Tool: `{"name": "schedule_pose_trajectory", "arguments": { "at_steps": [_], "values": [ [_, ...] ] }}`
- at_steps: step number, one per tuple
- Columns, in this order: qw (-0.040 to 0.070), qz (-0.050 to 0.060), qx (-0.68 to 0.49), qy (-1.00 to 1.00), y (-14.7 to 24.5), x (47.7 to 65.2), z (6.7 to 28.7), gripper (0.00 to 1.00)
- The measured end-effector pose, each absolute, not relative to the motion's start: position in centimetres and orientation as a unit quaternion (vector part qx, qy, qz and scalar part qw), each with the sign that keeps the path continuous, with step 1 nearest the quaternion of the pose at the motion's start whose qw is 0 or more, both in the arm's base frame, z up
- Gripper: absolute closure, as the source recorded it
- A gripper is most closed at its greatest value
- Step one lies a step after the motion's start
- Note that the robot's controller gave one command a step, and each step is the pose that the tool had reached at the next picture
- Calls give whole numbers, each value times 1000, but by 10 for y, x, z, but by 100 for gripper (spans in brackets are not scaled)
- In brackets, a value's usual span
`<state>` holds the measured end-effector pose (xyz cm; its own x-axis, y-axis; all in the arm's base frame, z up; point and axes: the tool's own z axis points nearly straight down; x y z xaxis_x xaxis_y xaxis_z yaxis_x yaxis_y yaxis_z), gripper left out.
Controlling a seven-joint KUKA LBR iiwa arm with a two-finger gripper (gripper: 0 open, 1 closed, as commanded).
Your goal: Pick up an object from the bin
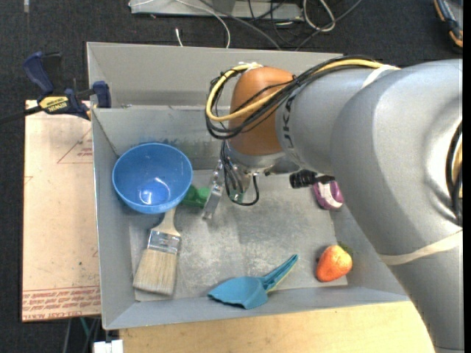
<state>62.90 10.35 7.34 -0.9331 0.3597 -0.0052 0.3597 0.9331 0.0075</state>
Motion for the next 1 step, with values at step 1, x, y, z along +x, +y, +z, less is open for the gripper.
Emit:
{"name": "schedule_pose_trajectory", "arguments": {
  "at_steps": [1],
  "values": [
    [3, 3, 183, 983, 104, 629, 73, 100]
  ]
}}
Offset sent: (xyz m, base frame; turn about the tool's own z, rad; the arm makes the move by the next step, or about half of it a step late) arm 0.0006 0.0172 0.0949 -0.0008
